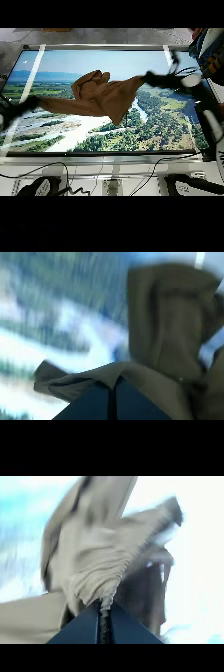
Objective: Fold the clothes and pants, and hang the long-sleeved shirts on hangers.
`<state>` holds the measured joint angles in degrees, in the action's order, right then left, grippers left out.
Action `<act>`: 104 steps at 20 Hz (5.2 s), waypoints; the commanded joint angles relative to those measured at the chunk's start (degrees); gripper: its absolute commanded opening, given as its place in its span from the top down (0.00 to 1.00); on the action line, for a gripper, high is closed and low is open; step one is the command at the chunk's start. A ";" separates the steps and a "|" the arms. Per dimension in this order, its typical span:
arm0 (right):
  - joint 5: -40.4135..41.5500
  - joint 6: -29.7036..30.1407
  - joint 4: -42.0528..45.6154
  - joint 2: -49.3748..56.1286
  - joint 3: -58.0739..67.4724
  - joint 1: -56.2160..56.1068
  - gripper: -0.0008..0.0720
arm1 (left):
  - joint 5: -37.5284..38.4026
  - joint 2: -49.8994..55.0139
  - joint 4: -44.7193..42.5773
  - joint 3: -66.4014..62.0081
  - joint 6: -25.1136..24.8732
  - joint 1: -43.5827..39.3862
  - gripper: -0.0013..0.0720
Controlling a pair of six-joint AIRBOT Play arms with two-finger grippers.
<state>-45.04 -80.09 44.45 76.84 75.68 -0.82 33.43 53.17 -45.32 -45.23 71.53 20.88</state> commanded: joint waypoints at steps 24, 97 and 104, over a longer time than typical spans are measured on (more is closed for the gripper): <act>-48.04 1.97 37.05 -16.00 -23.21 30.47 0.95 | 44.72 23.39 -59.84 -23.12 -0.81 9.81 0.96; -14.99 30.32 -2.43 20.33 -17.05 46.77 0.56 | 21.64 52.24 -13.79 -47.32 -1.84 -27.21 0.17; -13.46 30.27 -2.45 20.31 -17.05 45.29 0.95 | 9.33 60.00 4.87 -47.41 -4.59 -29.97 0.25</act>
<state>-58.94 -50.30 42.65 97.12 58.57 44.91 47.72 110.98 -46.96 -92.55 69.38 -7.62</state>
